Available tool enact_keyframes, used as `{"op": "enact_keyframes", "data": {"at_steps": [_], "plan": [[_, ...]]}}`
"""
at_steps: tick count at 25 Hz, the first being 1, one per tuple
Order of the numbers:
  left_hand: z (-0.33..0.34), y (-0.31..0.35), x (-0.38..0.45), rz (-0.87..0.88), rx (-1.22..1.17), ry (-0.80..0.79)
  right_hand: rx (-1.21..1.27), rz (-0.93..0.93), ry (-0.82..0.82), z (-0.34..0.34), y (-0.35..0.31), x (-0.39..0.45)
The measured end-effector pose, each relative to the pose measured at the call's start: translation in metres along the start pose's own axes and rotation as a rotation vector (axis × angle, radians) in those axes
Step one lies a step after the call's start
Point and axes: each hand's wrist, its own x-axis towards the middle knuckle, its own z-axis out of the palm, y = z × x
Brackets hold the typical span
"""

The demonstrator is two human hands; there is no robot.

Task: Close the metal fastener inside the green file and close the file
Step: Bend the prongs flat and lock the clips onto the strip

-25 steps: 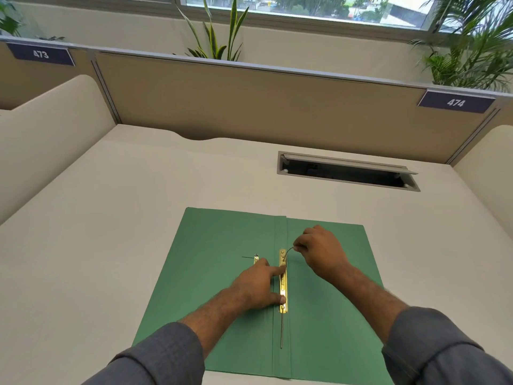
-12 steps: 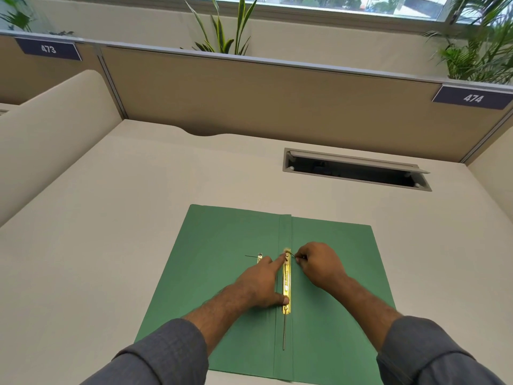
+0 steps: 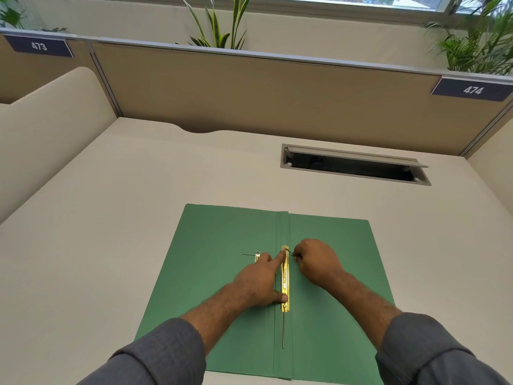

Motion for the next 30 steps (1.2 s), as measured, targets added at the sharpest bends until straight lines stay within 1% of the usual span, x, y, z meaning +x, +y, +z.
{"op": "enact_keyframes", "data": {"at_steps": [4, 11, 13, 16, 19, 21, 24, 27, 30], "plan": [[-0.003, 0.001, 0.003, -0.007, 0.021, -0.031, 0.003, -0.009, -0.003, 0.0, 0.001, 0.001], [-0.009, 0.004, 0.008, -0.02, 0.021, -0.073, 0.054, 0.031, -0.07, -0.009, 0.02, 0.002], [-0.01, 0.005, 0.009, -0.024, 0.021, -0.087, 0.143, 0.083, -0.047, -0.011, 0.024, 0.006], [-0.01, 0.005, 0.008, -0.02, 0.038, -0.091, 0.293, 0.17, 0.042, -0.013, 0.026, 0.015], [-0.01, 0.005, 0.007, -0.004, 0.082, -0.099, 0.349, 0.249, 0.137, -0.01, 0.021, 0.018], [-0.009, 0.005, 0.007, 0.004, 0.095, -0.099, 0.381, 0.269, 0.156, -0.006, 0.016, 0.016], [-0.008, 0.003, 0.007, 0.005, 0.1, -0.089, 0.411, 0.261, 0.15, 0.004, 0.011, 0.011], [-0.006, 0.0, 0.008, 0.004, 0.092, -0.074, 0.39, 0.22, 0.141, 0.013, 0.008, 0.003], [-0.001, -0.005, 0.006, -0.009, 0.0, -0.004, 0.401, 0.17, 0.149, 0.02, 0.002, -0.007]]}}
